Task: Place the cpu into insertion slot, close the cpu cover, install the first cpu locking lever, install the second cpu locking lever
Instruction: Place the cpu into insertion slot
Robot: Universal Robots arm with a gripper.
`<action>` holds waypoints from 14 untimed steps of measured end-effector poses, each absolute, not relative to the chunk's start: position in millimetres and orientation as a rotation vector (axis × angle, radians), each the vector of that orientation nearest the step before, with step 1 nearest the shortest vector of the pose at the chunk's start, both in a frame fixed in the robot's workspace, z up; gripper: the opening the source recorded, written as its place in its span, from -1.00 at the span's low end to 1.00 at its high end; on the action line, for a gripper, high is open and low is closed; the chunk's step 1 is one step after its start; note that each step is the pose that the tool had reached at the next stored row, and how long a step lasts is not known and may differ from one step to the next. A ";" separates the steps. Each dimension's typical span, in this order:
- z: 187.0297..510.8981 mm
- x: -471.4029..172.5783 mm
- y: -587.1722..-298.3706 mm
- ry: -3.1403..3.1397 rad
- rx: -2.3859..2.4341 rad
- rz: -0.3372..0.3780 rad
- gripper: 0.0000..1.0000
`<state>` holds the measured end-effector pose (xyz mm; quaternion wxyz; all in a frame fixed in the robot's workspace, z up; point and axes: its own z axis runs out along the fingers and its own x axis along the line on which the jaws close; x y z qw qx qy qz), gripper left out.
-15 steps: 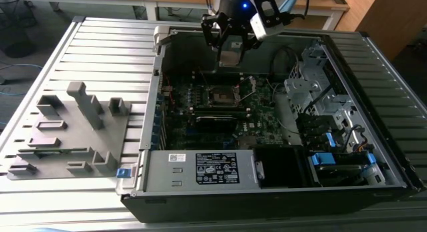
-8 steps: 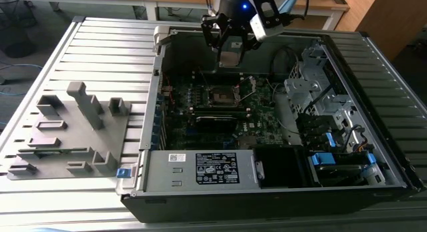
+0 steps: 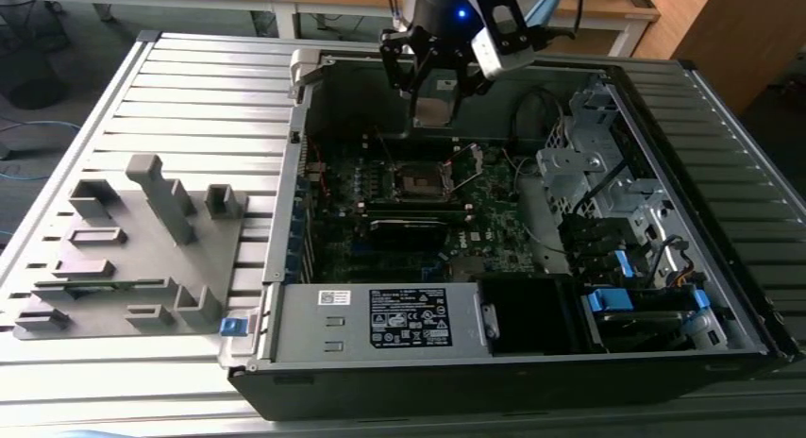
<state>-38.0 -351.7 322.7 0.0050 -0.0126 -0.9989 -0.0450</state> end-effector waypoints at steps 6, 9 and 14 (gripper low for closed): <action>320.4 -38.0 -351.7 -3.128 -0.040 -0.140 0.08; 319.5 -38.0 -351.7 -3.128 -0.042 -0.141 0.08; 317.6 -38.0 -351.7 -3.128 -0.123 -0.141 0.08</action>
